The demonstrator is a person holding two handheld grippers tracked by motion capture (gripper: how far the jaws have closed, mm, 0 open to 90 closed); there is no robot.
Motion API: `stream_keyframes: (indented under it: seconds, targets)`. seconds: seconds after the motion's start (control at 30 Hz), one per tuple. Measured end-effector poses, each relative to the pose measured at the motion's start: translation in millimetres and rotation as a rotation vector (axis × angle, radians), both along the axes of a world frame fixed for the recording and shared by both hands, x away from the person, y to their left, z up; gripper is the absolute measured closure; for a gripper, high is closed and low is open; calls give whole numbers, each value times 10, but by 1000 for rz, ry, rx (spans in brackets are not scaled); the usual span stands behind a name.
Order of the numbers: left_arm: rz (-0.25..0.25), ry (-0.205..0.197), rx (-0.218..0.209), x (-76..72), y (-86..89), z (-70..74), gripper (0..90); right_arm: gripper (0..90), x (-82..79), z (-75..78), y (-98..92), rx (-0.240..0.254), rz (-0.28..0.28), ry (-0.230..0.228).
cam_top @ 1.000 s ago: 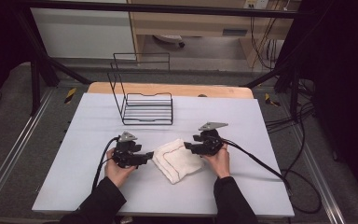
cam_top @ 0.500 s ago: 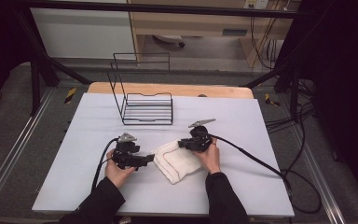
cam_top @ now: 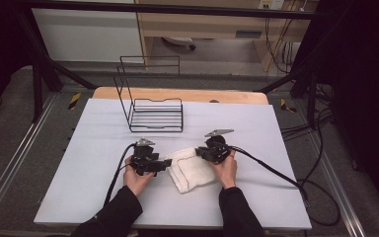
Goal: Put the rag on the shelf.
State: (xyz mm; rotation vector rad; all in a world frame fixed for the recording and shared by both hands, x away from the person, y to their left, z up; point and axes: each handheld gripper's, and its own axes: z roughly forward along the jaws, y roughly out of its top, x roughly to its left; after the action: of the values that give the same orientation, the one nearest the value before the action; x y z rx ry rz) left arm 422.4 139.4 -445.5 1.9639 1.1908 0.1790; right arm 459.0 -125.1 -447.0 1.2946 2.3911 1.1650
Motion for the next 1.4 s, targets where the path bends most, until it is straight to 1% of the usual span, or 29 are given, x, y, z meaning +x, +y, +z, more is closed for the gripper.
stream_keyframes:
  seconds: [0.07,0.1,0.13,0.2,0.23,0.33,0.37,0.4,0.43,0.47,0.53,0.6,0.63,0.67,0.7,0.8,0.83,0.9,1.0,1.07,1.13,1.23,1.33,1.37,1.4]
  targets:
    - [11,3,25,46,-50,-5,376,803,5,-12,0,-2,0,-3]
    - [20,1,30,65,-69,-10,386,801,5,-7,-3,0,1,-1]
    - [24,4,28,85,-80,-16,407,797,4,-3,-6,-4,5,-6]
    - [31,6,38,120,-106,-37,452,785,-5,1,-7,-9,6,-11]
    - [32,-1,42,126,-116,-37,464,778,-7,0,-9,-12,9,-16]
    - [16,-10,60,126,-158,-37,484,758,-13,4,-13,-18,12,-23]
    - [7,-7,64,125,-168,-34,532,741,-17,8,-18,-17,14,-29]
    - [-3,2,58,125,-172,-32,532,735,-24,17,-27,-20,14,-28]
    - [-7,19,44,126,-173,-31,584,718,-30,28,-39,-12,11,-32]
    - [-3,28,38,125,-175,-31,607,693,-35,38,-58,-8,10,-43]
    - [-11,38,33,121,-177,-31,650,660,-48,58,-91,6,7,-48]
    - [-11,49,27,122,-183,-29,684,621,-48,55,-112,2,11,-50]
    - [-11,57,21,123,-184,-30,728,582,-29,32,-119,-4,24,-45]
    - [-9,62,15,125,-184,-32,728,582,-29,32,-119,-4,24,-45]
    - [-6,63,10,125,-186,-34,752,550,-6,4,-108,-4,34,-42]
    - [-3,65,6,125,-188,-34,766,550,26,-27,-95,3,41,-30]
    - [-1,64,6,124,-189,-35,772,556,42,-42,-89,10,36,-21]
    - [1,65,4,124,-189,-35,779,599,71,-65,-81,31,41,5]
    - [1,59,0,118,-186,-38,788,715,86,-71,-75,62,55,36]
    - [1,51,-8,112,-181,-41,796,792,80,-62,-74,69,45,42]
    - [0,43,-15,107,-171,-39,798,810,68,-45,-73,62,41,33]
    - [-5,16,-37,86,-154,3,803,821,29,-8,-78,53,42,9]
    - [-11,-8,-71,52,-133,88,806,824,-26,74,-104,64,41,-28]
    - [-15,-15,-84,38,-124,120,806,825,-79,154,-129,83,37,-48]
    - [-19,-26,-95,23,-119,150,806,825,-79,154,-129,83,37,-48]
